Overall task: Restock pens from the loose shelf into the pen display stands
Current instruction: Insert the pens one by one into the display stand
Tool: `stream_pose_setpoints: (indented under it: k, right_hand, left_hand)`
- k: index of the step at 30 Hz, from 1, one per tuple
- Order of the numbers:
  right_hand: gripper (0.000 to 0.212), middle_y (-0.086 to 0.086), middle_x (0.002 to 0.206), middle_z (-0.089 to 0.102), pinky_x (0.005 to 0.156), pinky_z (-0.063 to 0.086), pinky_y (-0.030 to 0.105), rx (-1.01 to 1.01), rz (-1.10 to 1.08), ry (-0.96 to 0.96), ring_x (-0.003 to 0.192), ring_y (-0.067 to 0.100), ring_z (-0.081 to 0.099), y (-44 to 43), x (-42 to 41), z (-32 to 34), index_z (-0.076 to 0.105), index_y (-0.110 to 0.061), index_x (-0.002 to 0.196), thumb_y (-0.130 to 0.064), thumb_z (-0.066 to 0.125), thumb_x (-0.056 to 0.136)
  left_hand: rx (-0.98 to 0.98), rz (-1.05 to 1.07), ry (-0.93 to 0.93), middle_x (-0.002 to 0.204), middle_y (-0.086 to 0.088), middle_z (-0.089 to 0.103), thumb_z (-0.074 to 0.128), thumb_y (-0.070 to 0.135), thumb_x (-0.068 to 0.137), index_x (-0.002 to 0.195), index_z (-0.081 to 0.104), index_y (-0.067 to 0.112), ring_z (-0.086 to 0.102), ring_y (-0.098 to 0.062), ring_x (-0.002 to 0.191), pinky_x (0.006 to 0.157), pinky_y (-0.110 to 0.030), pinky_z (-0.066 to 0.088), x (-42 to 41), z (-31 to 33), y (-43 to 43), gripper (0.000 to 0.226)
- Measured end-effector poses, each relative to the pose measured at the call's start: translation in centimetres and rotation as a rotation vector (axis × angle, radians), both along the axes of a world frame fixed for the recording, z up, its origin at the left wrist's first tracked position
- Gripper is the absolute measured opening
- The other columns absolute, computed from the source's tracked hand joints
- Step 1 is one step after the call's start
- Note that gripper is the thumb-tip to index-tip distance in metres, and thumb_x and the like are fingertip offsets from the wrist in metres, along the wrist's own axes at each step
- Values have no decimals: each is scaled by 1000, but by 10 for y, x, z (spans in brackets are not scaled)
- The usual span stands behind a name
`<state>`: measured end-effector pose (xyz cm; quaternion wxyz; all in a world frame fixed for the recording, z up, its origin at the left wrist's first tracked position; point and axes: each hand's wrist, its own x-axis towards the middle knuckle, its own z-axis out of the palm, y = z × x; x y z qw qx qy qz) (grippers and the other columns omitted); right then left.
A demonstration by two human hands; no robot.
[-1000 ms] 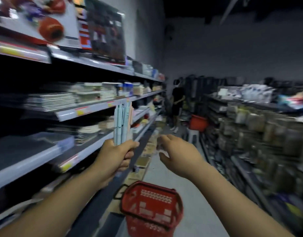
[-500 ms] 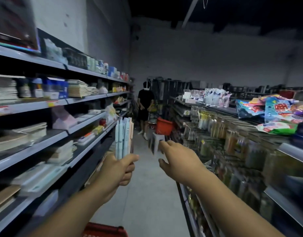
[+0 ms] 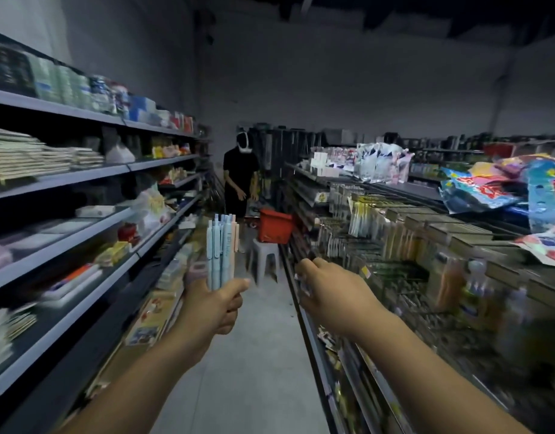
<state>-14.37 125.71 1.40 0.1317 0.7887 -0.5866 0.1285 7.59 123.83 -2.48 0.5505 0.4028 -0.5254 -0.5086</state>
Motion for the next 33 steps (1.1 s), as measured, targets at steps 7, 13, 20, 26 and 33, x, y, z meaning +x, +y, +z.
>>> stream_pose_setpoints:
  k: [7, 13, 20, 26, 33]
  right_hand:
    - [33, 5, 111, 52, 67, 43, 38, 4, 54, 33, 99, 30, 56, -192, -55, -13, 44, -17, 124, -38, 52, 100]
    - [33, 7, 108, 53, 69, 42, 38, 23, 160, 80, 99, 33, 55, -355, -82, -8, 44, -16, 124, -38, 52, 101]
    - [45, 7, 124, 54, 83, 53, 46, 64, 233, 23, 110, 34, 56, -548, -66, -20, 40, -19, 138, -38, 53, 100]
    - [38, 7, 121, 53, 80, 53, 46, 54, 235, 2, 109, 32, 56, -715, -30, -28, 44, -18, 131, -36, 55, 99]
    - [28, 4, 108, 52, 73, 52, 44, 46, 222, -52, 99, 31, 57, -899, 1, -18, 45, -18, 116, -37, 54, 96]
  left_hand:
    - [29, 37, 14, 62, -4, 32, 69, 18, 94, 106, 50, 11, 23, -13, 46, 45, -22, 18, -59, -15, -184, 24]
    - [41, 117, 59, 56, -2, 32, 70, 16, 92, 114, 59, 2, 21, -12, 40, 43, -20, 17, -95, -3, -341, 28]
    - [53, 185, 35, 56, -3, 30, 72, 16, 91, 96, 51, 10, 20, -13, 44, 45, -23, 16, -89, -20, -512, 23]
    - [49, 206, 52, 54, 0, 31, 72, 17, 92, 86, 47, 12, 23, -13, 43, 46, -24, 18, -50, -25, -687, 27]
    - [54, 244, 63, 56, -1, 33, 72, 17, 92, 83, 48, 13, 24, -13, 43, 43, -20, 21, -7, -10, -864, 26]
